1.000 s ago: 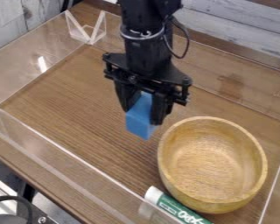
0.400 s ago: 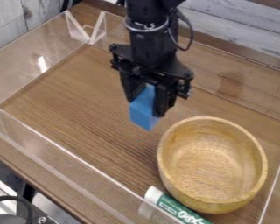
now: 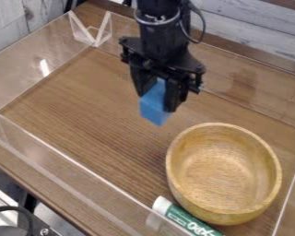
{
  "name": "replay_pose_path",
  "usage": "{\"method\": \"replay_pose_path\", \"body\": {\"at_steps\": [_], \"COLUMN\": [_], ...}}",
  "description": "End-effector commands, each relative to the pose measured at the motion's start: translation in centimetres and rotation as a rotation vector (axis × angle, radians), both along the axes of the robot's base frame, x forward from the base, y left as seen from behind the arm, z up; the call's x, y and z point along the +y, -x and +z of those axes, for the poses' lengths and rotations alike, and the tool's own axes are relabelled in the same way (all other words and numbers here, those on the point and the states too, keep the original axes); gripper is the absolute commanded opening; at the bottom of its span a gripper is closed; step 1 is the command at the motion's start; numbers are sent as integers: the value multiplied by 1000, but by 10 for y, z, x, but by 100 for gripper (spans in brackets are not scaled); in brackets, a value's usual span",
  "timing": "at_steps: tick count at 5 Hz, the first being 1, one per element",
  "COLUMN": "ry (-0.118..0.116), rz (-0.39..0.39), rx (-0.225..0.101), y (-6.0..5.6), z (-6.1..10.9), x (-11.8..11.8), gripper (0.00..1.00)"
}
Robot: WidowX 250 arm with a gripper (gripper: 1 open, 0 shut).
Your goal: Put the blue block in the brown bowl
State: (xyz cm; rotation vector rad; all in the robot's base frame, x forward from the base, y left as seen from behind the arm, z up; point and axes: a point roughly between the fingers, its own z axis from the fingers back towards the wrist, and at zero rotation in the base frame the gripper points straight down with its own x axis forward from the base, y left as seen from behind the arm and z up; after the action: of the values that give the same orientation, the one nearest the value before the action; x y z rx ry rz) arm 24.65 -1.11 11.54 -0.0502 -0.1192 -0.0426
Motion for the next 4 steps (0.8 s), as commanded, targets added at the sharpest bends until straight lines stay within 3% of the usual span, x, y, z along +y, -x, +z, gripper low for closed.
{"method": "replay_pose_path", "body": {"at_steps": [1,2,4], "ry": [-11,-21,-49], "rz": [-15,-34,-83], "rx": [-83,-130,-190], "y": [-18,-31,-58], "z": [14,19,21], "x": [8,15,36], "gripper": [0,0,0]}}
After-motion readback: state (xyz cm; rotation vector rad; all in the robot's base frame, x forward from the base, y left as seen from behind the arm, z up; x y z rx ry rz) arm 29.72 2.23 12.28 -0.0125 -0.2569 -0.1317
